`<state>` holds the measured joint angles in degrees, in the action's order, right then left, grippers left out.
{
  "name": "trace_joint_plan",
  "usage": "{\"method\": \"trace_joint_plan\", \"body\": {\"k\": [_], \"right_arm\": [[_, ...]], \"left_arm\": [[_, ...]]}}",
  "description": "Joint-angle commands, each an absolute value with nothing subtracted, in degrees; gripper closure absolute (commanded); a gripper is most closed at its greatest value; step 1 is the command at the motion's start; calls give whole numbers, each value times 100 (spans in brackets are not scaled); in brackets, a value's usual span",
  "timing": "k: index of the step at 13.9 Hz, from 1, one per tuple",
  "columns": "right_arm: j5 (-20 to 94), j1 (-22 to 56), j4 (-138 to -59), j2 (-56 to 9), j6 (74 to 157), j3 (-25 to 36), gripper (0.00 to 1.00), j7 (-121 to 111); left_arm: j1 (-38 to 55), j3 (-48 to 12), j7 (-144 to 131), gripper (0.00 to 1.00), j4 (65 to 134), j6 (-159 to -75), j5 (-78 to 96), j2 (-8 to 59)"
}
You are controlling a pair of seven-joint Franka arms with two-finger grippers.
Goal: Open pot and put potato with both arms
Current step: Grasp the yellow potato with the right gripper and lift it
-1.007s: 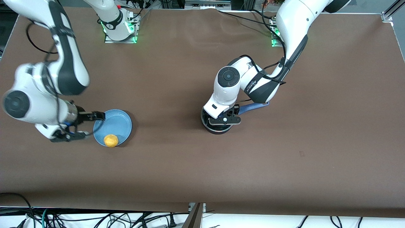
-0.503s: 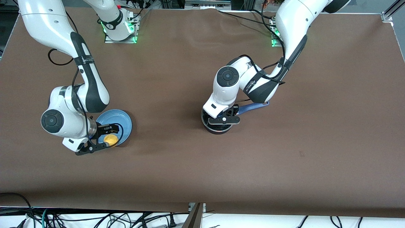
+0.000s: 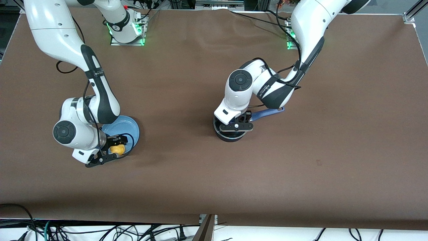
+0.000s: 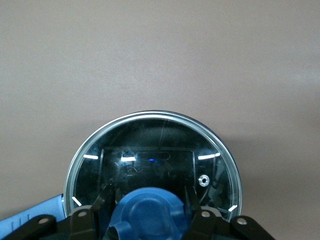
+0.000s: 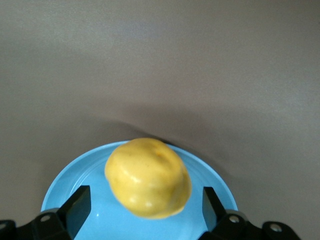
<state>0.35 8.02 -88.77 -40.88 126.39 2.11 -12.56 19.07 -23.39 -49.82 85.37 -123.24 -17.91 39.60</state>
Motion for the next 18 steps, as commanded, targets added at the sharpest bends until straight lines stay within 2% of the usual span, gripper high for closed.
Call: {"method": "trace_joint_plan", "body": {"k": [1, 4, 5, 6, 12, 15, 18], "right_arm": [[9, 773, -8771, -4210, 12753, 185, 15, -1362], [44, 765, -8754, -4175, 12674, 176, 65, -1354], [44, 765, -8745, -4157, 12569, 167, 76, -1354], [53, 765, -8728, -4131, 12386, 176, 82, -1354], [851, 817, -7903, -3999, 10664, 167, 84, -1013], [896, 1010, -7577, -3999, 10241, -8, 84, 14], [1133, 1055, -7427, -4008, 10195, -622, 84, 1691]], "left_arm": [[1934, -2355, -5089, 46, 8429, -12261, -2004, 4017], [1925, -2355, -5098, 46, 8385, -12235, -1960, 3990], [1916, -2364, -5089, 46, 8376, -12191, -1960, 3964], [1907, -2373, -5098, 46, 8359, -12182, -1934, 3920], [1881, -2522, -5106, 46, 7919, -11840, -1793, 3894], [1820, -2505, -5028, 47, 7893, -11821, -1793, 3885], [1373, -2453, -4031, 48, 7893, -11804, -1540, 3701]]}}
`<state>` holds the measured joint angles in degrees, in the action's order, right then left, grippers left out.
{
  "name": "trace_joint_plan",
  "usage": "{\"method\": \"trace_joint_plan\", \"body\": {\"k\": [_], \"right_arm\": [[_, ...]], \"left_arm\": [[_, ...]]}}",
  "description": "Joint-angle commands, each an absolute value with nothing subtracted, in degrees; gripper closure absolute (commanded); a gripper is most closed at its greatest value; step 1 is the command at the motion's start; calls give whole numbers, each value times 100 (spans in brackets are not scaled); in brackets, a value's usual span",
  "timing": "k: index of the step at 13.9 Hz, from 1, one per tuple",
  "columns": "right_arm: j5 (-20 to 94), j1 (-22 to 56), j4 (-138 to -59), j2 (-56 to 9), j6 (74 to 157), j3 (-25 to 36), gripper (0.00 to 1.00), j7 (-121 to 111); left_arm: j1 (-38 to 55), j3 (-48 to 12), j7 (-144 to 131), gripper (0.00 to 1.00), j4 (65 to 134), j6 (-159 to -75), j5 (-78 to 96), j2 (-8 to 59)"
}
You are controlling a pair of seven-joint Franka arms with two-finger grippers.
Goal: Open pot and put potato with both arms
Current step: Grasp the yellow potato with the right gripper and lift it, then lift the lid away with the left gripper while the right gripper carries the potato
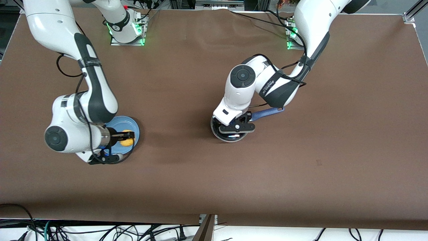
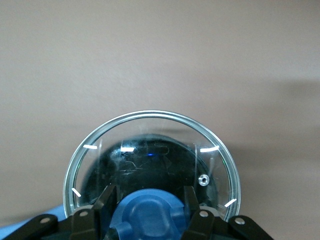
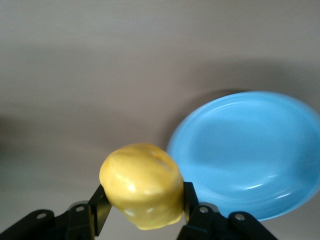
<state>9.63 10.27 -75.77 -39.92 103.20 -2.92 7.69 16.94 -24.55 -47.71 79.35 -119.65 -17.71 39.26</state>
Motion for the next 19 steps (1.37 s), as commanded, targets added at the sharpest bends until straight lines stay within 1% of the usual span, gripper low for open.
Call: {"method": "trace_joint_plan", "body": {"k": [1, 3, 5, 7, 10, 13, 15, 16, 17, 18, 19], "right_arm": [[1195, 1055, -7427, -4017, 10230, -807, 84, 2166], [1475, 1063, -7427, -4043, 10352, -1036, 84, 2923], [2115, 1107, -7444, -4078, 10712, -1186, 84, 3661], [2530, 1405, -7453, -4139, 11177, -1187, 83, 4277], [2575, 1984, -7453, -4341, 12055, -1187, 82, 5375], [2566, 2512, -7444, -4613, 13005, -1186, 82, 6711], [2566, 2680, -7444, -4728, 13480, -1187, 82, 7327], [2566, 2742, -7444, -4772, 13596, -1187, 82, 7539], [2566, 2794, -7444, -4799, 13675, -1178, 78, 7663], [2566, 2838, -7444, -4825, 13737, -1186, 68, 7681], [2566, 2848, -7453, -4843, 13798, -1178, 48, 7682]], "left_arm": [[1232, -2365, -3486, 48, 7893, -11804, -1251, 3596], [1099, -1910, -2388, 47, 7901, -11673, -732, 3385], [1055, -1252, -1079, 48, 7919, -11304, -187, 3174], [993, -601, 248, 48, 7937, -10935, 148, 3042], [958, 243, 1894, 49, 8094, -10565, 264, 2874], [888, 903, 3020, 48, 8410, -10547, 552, 2839], [879, 1264, 3636, 49, 8805, -10800, 598, 2839], [879, 1457, 3952, 49, 9059, -11063, 615, 2839], [870, 1624, 4286, 49, 9357, -11370, 737, 2830], [853, 1809, 4620, 49, 9621, -11660, 904, 2830], [844, 1950, 4962, 49, 9876, -11994, 1079, 2839]]}}
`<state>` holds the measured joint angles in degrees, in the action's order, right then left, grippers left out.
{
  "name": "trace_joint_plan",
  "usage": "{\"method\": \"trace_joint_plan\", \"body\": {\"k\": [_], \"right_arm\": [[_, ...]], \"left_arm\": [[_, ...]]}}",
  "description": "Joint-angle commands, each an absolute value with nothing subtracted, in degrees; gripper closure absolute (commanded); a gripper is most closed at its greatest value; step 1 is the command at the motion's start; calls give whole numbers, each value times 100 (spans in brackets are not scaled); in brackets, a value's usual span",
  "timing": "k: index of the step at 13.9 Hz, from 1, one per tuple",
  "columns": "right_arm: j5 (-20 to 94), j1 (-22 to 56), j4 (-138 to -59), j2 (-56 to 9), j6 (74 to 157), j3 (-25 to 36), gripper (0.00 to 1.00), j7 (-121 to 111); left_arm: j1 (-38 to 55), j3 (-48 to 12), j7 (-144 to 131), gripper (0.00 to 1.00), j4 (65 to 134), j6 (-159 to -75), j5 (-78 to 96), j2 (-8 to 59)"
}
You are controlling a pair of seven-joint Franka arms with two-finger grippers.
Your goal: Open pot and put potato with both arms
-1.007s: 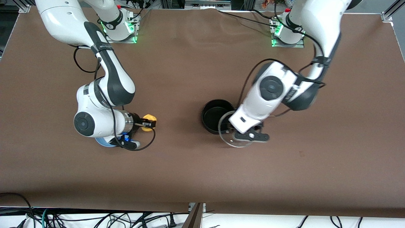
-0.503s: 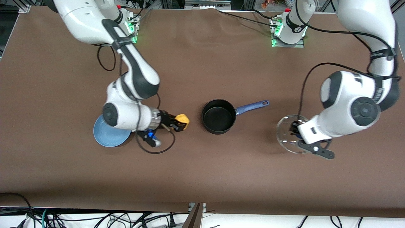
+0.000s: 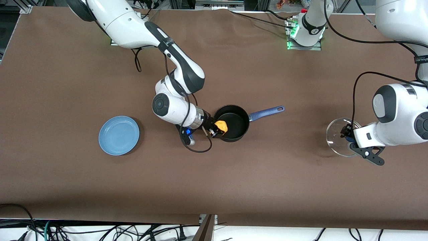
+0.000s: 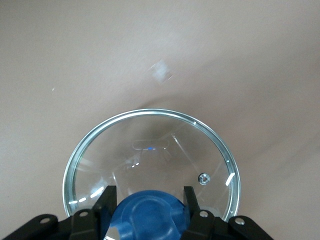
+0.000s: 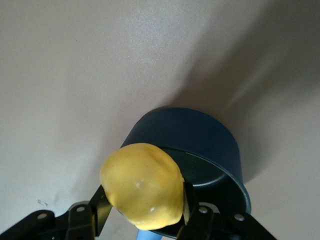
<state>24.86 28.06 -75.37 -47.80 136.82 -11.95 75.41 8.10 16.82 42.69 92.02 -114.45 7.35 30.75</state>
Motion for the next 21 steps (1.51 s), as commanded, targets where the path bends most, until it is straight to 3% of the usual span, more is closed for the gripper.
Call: {"method": "trace_joint_plan", "body": {"k": [1, 2, 3, 4, 9, 10, 12, 14, 17, 21], "right_arm": [[2566, 2874, -7453, -4834, 13834, -1178, 37, 7690], [2566, 2874, -7453, -4834, 13834, -1178, 26, 7699], [2566, 2874, -7444, -4834, 13834, -1178, 5, 7699], [2549, 2874, -7444, -4808, 13825, -1178, 1, 7691], [2496, 2892, -7427, -4755, 13808, -1151, 0, 7892], [2479, 2883, -7427, -4720, 13799, -1125, 0, 7893], [2086, 2830, -7427, -4580, 13755, -1108, 0, 7875], [1514, 2813, -7506, -4290, 13459, -872, 0, 7770], [1283, 2786, -7532, -3851, 12335, -222, 0, 6860], [1388, 2480, -7602, -3385, 10980, 649, 0, 4383]], "left_arm": [[826, 2029, 5218, 49, 10157, -12302, 1212, 2839], [817, 2082, 5369, 49, 10378, -12566, 1317, 2839], [817, 2100, 5466, 48, 10563, -12768, 1362, 2839], [791, 2101, 5484, 48, 10686, -12927, 1371, 2839], [747, 2101, 5493, 42, 11232, -13754, 1616, 2979], [747, 2101, 5484, 33, 11224, -13764, 1748, 3058], [747, 2101, 5467, 0, 11154, -13659, 1819, 3050], [799, 2066, 5318, 0, 10856, -13030, 1758, 2875], [791, 2013, 4118, 0, 9812, -11431, 1216, 2761], [764, 1469, 2534, 0, 9309, -10058, 599, 1918]]}}
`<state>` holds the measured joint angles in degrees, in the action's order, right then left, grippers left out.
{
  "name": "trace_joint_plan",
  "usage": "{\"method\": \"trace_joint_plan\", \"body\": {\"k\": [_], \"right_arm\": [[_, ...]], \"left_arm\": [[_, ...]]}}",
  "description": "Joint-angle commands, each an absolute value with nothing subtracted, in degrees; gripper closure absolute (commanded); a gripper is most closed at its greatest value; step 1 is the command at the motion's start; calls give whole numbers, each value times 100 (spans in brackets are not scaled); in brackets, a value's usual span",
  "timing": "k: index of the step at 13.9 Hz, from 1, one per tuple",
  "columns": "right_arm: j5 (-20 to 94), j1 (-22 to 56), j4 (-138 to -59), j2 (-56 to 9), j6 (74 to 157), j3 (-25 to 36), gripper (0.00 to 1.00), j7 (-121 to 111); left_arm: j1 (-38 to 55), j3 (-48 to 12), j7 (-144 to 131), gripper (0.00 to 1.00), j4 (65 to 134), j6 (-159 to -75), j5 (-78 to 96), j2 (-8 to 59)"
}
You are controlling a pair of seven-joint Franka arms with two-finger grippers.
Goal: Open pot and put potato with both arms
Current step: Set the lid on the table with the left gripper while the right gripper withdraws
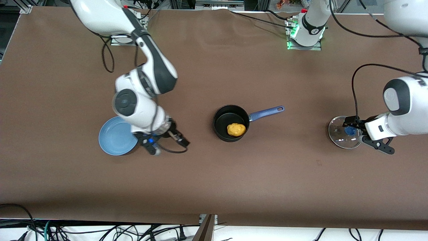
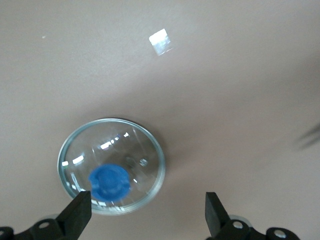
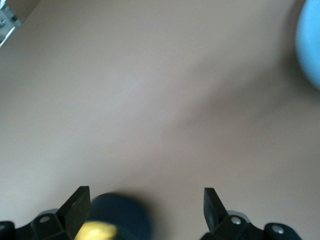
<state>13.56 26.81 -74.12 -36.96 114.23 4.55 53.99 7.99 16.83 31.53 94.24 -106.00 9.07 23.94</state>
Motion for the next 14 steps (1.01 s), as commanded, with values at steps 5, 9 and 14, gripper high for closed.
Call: {"method": "trace_joint_plan", "body": {"k": [5, 9, 14], "right_arm": [[1363, 1635, -8707, -2200, 10547, 869, 0, 1877], [1065, 1635, -8965, -1487, 9880, 1274, 0, 1029], [572, 1608, -8965, -810, 9247, 1336, 0, 556]], "left_arm": [[747, 1029, 1161, 0, 8369, -8422, 299, 1469], [738, 678, 222, 0, 8068, -7673, 273, 1239], [624, 633, 466, 0, 7919, -7919, 160, 1283]]}}
